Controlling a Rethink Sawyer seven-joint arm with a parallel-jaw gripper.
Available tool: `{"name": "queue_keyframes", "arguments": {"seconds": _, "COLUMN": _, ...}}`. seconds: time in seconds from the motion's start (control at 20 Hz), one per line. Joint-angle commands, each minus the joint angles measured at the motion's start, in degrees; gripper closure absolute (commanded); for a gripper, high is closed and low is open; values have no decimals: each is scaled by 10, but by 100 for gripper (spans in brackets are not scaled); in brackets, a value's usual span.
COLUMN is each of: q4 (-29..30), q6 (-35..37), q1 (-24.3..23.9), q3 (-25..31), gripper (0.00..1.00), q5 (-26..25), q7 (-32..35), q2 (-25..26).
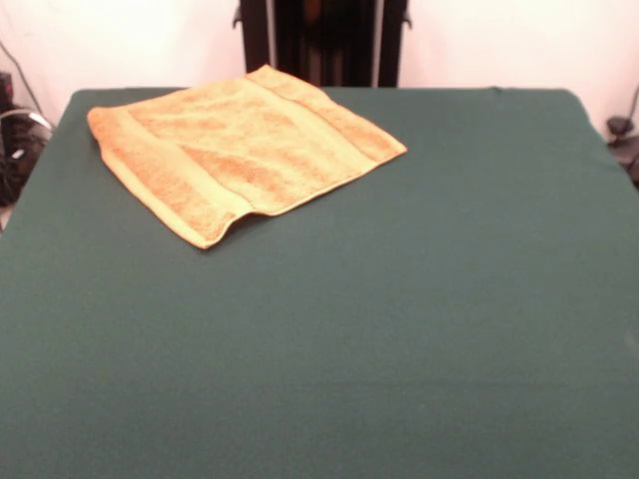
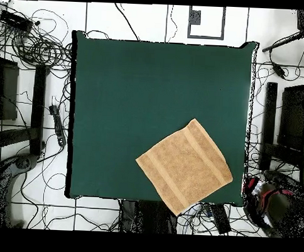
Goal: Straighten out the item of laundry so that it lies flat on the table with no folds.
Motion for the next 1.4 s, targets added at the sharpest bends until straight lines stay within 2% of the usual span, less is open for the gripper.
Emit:
{"name": "queue_keyframes", "arguments": {"seconds": 0.05, "q4": 77, "q6": -5, "q1": 7, "q3": 71, "gripper": 0, "q5": 34, "q7": -132, "q2": -45}}
{"name": "queue_keyframes", "arguments": {"seconds": 0.1, "q4": 75, "q6": -1, "q1": 12, "q3": 62, "gripper": 0, "q5": 28, "q7": -117, "q2": -48}}
{"name": "queue_keyframes", "arguments": {"seconds": 0.4, "q4": 112, "q6": -66, "q1": -48, "q3": 139, "gripper": 0, "q5": 67, "q7": -158, "q2": -42}}
{"name": "queue_keyframes", "arguments": {"seconds": 0.7, "q4": 118, "q6": -107, "q1": -69, "q3": 168, "gripper": 0, "q5": 42, "q7": -130, "q2": -45}}
{"name": "queue_keyframes", "arguments": {"seconds": 1.0, "q4": 122, "q6": -98, "q1": -67, "q3": 162, "gripper": 0, "q5": 59, "q7": -88, "q2": -64}}
{"name": "queue_keyframes", "arguments": {"seconds": 1.4, "q4": 127, "q6": -98, "q1": -67, "q3": 164, "gripper": 0, "q5": 70, "q7": -88, "q2": -82}}
